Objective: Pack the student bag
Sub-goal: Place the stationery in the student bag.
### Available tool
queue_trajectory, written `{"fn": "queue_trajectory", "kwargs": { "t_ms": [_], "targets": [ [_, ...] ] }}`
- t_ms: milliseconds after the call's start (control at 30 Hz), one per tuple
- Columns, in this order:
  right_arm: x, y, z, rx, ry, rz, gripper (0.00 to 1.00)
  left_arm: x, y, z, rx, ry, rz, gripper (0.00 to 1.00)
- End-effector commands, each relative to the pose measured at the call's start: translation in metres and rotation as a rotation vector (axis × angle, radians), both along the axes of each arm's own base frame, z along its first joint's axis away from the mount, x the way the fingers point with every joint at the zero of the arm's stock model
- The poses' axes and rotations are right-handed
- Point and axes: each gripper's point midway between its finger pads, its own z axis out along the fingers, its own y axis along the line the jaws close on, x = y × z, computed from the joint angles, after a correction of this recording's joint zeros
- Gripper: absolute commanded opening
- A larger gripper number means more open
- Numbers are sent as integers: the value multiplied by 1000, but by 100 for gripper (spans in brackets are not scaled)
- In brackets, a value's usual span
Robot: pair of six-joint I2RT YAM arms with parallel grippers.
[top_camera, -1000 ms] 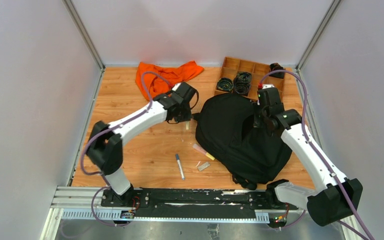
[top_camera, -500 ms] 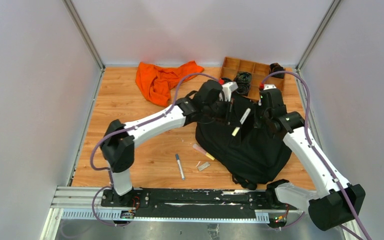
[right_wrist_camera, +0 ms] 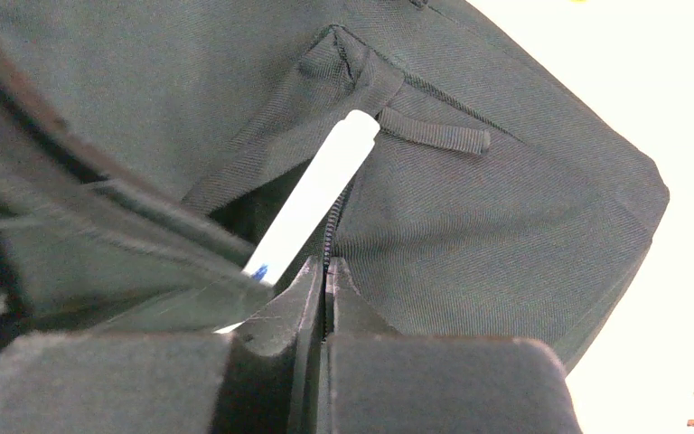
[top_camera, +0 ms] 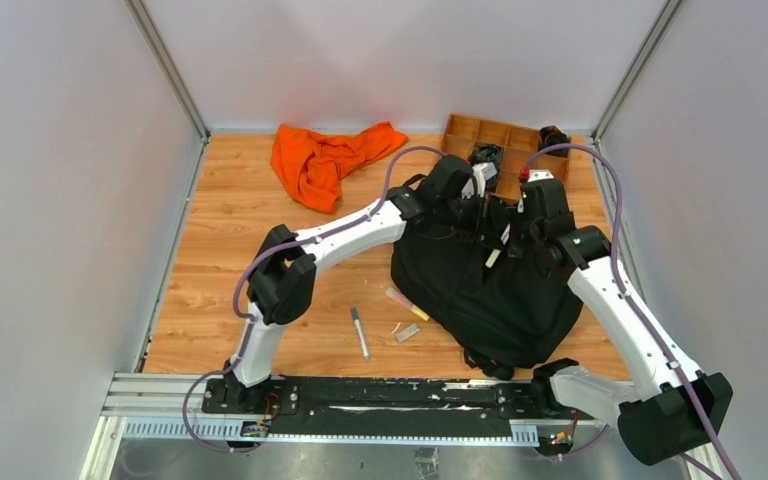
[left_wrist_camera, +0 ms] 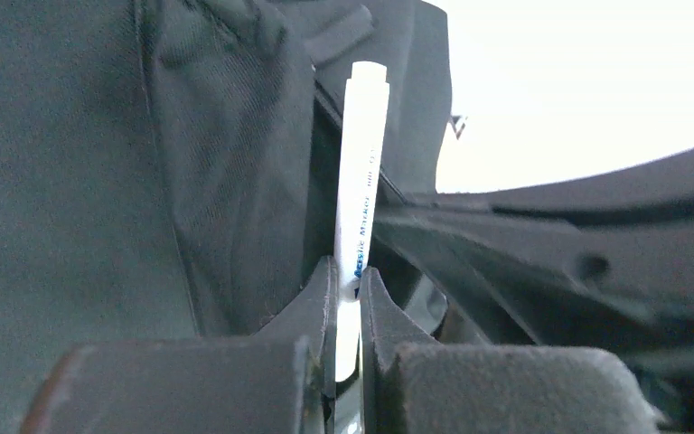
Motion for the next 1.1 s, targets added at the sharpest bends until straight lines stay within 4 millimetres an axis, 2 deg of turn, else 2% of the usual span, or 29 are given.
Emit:
{"fn": "queue_trajectory", "kwargs": {
  "t_ms": [0,133,200,433,633,667,767,867,1067],
  "targets": [
    [0,-1,4,15,-19,-3,0,-2,-7,-31,125,69,25,0],
    [0,-4,9,10,-36,-18,0,-4,0,-60,212,128,85,0],
    [0,-7,10,4,-43,-28,0,-9,-3,-65,196,147,76,0],
    [0,-9,8,0,-44,-45,0,-36,-10,-67,160,179,-22,0],
    [0,-12,3,-15,-36,-63,0,-61,-6,-43,100,139,-103,0],
    [0,-12,3,-15,-36,-65,0,-62,-5,-44,115,137,-108,3],
    [1,-12,3,-14,-35,-66,0,-60,5,-47,178,111,-101,32],
    [0,-13,3,-17,-35,-65,0,-57,14,-41,199,75,-75,48],
    [-3,-14,1,-18,-33,-65,0,-54,43,-14,227,-40,-25,53]
  ]
}}
